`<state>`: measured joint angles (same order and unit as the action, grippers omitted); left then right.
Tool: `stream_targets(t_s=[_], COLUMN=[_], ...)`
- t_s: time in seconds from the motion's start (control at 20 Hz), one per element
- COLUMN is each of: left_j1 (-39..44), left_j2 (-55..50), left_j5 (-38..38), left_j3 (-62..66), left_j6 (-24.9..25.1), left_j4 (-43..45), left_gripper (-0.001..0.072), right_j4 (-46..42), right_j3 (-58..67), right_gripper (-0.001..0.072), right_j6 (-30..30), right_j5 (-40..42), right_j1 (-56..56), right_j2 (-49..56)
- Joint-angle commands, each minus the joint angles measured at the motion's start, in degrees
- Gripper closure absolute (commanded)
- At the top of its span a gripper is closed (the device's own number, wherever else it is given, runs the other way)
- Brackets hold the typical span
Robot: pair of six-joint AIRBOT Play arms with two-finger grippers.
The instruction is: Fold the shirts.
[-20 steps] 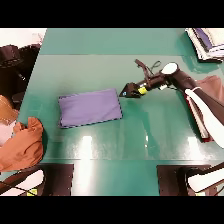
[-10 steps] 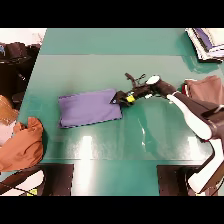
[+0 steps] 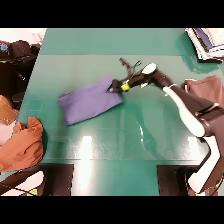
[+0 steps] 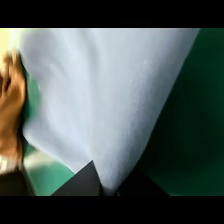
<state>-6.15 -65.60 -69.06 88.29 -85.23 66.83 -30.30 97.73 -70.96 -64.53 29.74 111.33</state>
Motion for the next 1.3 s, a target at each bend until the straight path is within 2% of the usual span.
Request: stream_targets(t_s=[0.0, 0.25, 0.55, 0.8, 1.05, 1.25], left_j1=[3.63, 12.83, 15.41, 15.41, 15.41, 15.41], left_j2=[0.02, 0.02, 0.02, 0.02, 0.02, 0.02], left_j5=[0.39, 3.87, 7.08, 6.93, 6.93, 6.51], left_j3=[0.02, 0.02, 0.02, 0.02, 0.02, 0.02], left_j6=[-0.02, 0.15, -0.28, -0.31, -0.31, -0.26], left_j4=[-0.85, -0.85, -1.22, -1.25, -1.25, -1.22], left_gripper=[0.0684, 0.0684, 0.0683, 0.0683, 0.0683, 0.0683], right_j4=[-7.93, -23.30, -25.20, -24.11, -23.85, -23.91], right_j3=[1.16, 1.14, 1.14, 1.18, 1.22, 1.20], right_gripper=[0.0695, 0.0695, 0.0696, 0.0695, 0.0696, 0.0695], right_j6=[-3.26, -9.99, -12.17, -12.15, -11.45, -11.43], right_j5=[0.55, -1.31, -3.04, -2.12, 4.46, 1.99], right_j1=[-8.39, -27.06, -46.75, -52.52, -52.68, -54.03], right_j2=[-6.23, -17.51, -22.51, -23.12, -30.01, -35.50])
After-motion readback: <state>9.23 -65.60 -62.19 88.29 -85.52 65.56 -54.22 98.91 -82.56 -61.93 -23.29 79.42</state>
